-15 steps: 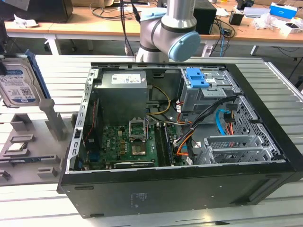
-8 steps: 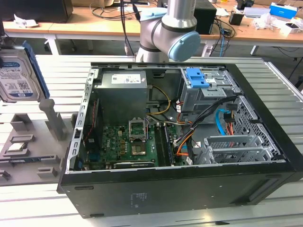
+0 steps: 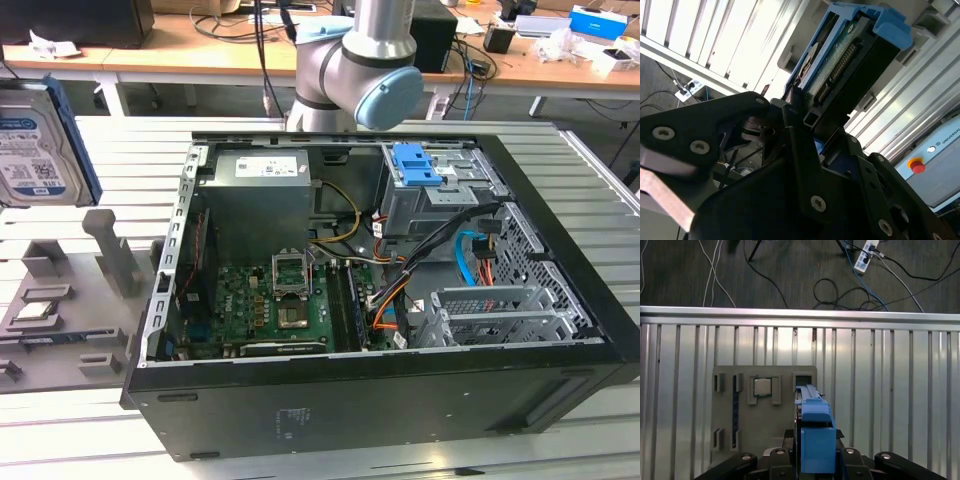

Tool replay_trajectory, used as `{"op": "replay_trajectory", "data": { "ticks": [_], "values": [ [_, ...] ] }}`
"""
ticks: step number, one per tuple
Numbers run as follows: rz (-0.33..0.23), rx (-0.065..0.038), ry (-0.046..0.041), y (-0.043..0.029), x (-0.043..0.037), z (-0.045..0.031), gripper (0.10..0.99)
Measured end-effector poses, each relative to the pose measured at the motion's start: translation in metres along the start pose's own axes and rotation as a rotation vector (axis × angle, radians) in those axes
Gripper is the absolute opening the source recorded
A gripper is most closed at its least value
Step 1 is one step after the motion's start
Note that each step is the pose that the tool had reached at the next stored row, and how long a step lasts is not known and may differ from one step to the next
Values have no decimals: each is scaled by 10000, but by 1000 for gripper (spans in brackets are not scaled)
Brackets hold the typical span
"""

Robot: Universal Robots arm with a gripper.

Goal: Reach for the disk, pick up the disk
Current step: 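Pick up the disk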

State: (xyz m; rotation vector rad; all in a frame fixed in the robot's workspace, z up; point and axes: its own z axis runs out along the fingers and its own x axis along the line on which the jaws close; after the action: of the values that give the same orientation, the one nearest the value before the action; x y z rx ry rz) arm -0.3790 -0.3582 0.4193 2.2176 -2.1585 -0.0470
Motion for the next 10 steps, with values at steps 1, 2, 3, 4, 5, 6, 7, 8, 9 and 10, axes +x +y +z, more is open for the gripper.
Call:
{"op": "replay_trajectory", "data": {
  "ticks": [1, 2, 3, 4, 5, 6, 7, 8, 9, 10],
  "values": [
    [0, -6, 1, -2, 0, -21, 365],
    [0, -10, 3, -3, 0, -35, 365],
    [0, -18, 4, -5, 0, -58, 365],
    [0, -29, 7, -8, 0, -94, 365],
    [0, -35, 9, -10, 0, -115, 365],
    [0, -42, 12, -11, 0, -133, 365],
    [0, -53, 15, -14, 0, -163, 365],
    [1, -62, 17, -17, 0, -187, 365],
    [0, -72, 19, -20, 0, -215, 365],
    [0, -80, 21, -22, 0, -236, 365]
  ]
}}
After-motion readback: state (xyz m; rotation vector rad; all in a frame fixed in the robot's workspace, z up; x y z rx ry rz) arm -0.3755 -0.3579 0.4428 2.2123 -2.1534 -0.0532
